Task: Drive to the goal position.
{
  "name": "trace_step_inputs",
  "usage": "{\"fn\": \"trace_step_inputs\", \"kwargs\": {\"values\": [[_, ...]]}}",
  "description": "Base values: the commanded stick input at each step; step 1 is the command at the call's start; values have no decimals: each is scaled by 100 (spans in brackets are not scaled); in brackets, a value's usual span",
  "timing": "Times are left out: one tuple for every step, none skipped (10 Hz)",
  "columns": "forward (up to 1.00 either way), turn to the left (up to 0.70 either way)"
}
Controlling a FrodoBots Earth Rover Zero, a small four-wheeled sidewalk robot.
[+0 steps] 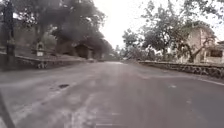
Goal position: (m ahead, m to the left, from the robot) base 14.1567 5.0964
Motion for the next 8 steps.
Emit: {"fn": "trace_step_inputs", "kwargs": {"values": [[70,0],[70,0],[70,0],[70,0],[70,0],[70,0],[70,0],[70,0]]}}
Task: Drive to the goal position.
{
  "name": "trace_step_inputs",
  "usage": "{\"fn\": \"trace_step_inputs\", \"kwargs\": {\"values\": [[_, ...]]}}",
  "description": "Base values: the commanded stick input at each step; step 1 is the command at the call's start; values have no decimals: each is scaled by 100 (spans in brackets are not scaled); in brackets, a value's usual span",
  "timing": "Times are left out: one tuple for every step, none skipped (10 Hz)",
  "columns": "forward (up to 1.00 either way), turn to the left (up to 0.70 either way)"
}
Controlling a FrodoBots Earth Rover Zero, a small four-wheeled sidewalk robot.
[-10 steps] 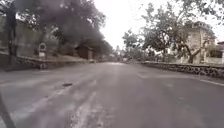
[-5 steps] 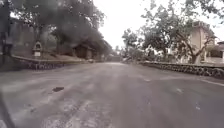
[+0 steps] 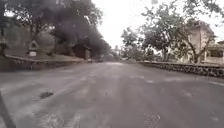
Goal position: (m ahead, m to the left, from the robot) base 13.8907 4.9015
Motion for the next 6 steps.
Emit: {"fn": "trace_step_inputs", "kwargs": {"values": [[70,0],[70,0],[70,0],[70,0],[70,0],[70,0]]}}
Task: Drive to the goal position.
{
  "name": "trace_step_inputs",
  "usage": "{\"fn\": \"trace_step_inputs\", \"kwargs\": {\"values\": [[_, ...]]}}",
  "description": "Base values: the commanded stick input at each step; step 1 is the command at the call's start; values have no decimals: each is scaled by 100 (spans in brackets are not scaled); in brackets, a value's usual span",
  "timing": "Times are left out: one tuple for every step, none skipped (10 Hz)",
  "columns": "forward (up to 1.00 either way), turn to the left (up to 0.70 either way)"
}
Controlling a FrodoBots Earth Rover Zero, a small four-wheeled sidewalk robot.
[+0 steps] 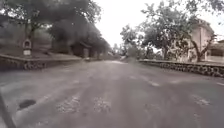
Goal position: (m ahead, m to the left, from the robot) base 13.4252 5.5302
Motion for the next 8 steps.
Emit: {"fn": "trace_step_inputs", "kwargs": {"values": [[70,0],[70,0],[70,0],[70,0],[70,0],[70,0],[70,0],[70,0]]}}
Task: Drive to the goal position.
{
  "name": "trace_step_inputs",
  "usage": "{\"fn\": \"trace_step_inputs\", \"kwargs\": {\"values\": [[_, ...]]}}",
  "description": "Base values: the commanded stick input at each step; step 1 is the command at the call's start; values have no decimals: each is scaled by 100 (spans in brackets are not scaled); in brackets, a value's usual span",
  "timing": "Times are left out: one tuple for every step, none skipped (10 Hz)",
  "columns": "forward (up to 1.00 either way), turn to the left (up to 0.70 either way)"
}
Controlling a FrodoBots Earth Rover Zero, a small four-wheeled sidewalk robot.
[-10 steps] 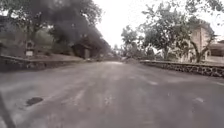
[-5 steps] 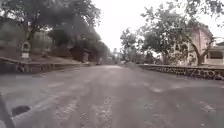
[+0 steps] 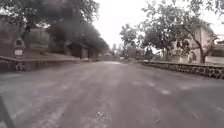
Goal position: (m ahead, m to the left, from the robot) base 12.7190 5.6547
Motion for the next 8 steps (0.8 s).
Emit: {"fn": "trace_step_inputs", "kwargs": {"values": [[70,0],[70,0],[70,0],[70,0],[70,0],[70,0],[70,0],[70,0]]}}
